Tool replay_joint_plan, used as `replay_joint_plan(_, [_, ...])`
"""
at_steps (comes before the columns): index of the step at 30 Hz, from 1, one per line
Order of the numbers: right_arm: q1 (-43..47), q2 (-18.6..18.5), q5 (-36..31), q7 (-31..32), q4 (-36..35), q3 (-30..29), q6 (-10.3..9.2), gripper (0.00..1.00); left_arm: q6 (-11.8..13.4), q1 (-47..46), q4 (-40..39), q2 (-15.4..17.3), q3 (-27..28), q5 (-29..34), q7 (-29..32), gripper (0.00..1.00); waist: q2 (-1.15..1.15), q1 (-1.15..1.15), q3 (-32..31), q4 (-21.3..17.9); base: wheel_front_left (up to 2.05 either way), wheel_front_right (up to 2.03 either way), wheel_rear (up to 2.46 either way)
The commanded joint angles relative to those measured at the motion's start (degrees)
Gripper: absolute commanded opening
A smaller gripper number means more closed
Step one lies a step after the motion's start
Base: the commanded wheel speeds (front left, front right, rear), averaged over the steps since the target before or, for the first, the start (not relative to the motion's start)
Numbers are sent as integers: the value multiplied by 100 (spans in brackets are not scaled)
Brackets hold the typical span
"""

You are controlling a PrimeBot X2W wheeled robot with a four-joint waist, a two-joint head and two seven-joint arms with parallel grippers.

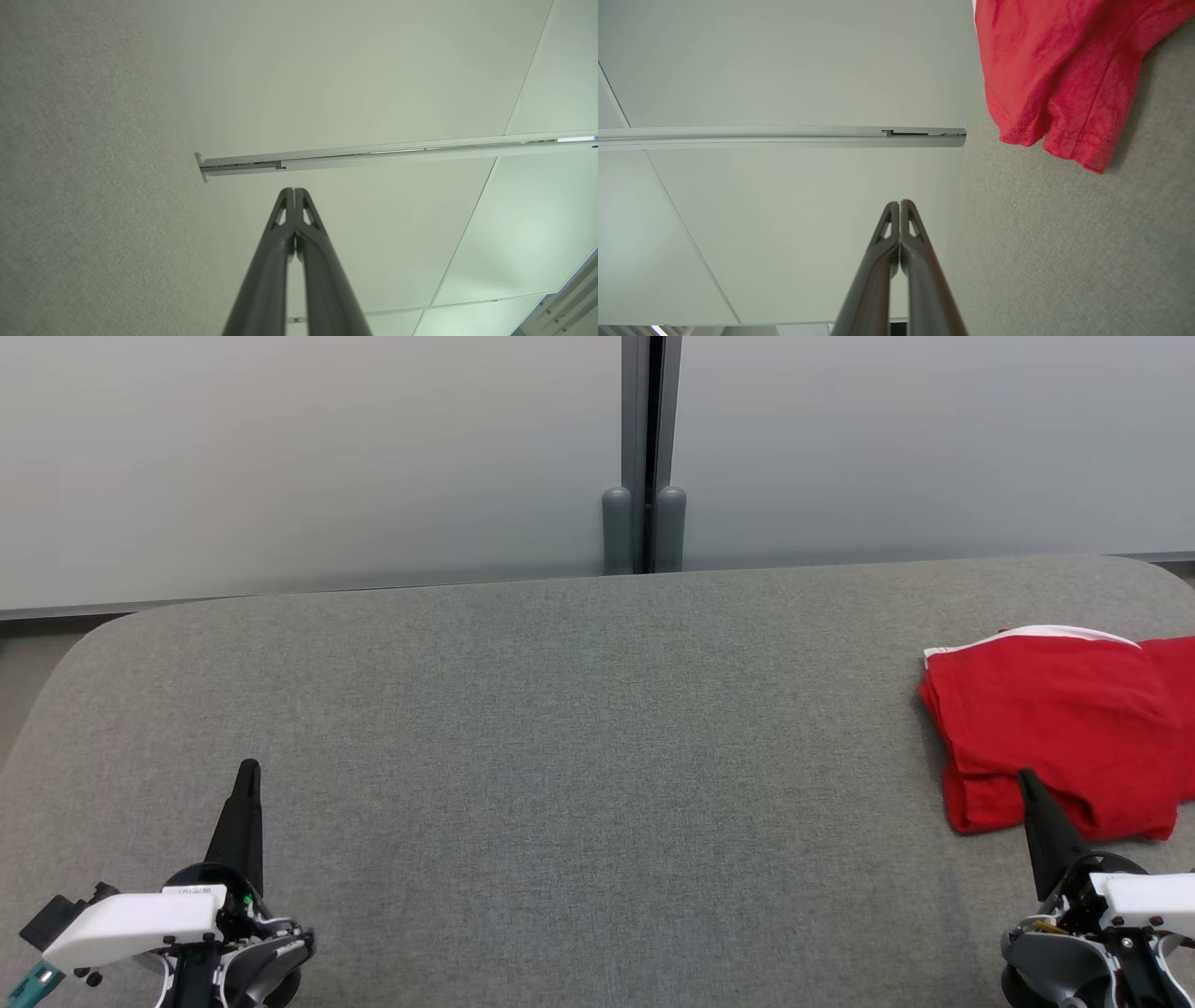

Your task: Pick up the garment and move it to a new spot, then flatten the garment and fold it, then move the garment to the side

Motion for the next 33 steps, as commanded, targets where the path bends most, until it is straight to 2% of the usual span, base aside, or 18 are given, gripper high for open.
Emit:
replay_joint_plan(1, [-30,-24,12,21,7,-10,2,0,-46,-84,6,30,24,-8,18,0,0,0,0,0,0,0,0])
replay_joint_plan(33, [-30,-24,13,20,7,-10,2,0,-41,-83,5,31,23,-8,18,0,0,0,0,0,0,0,0])
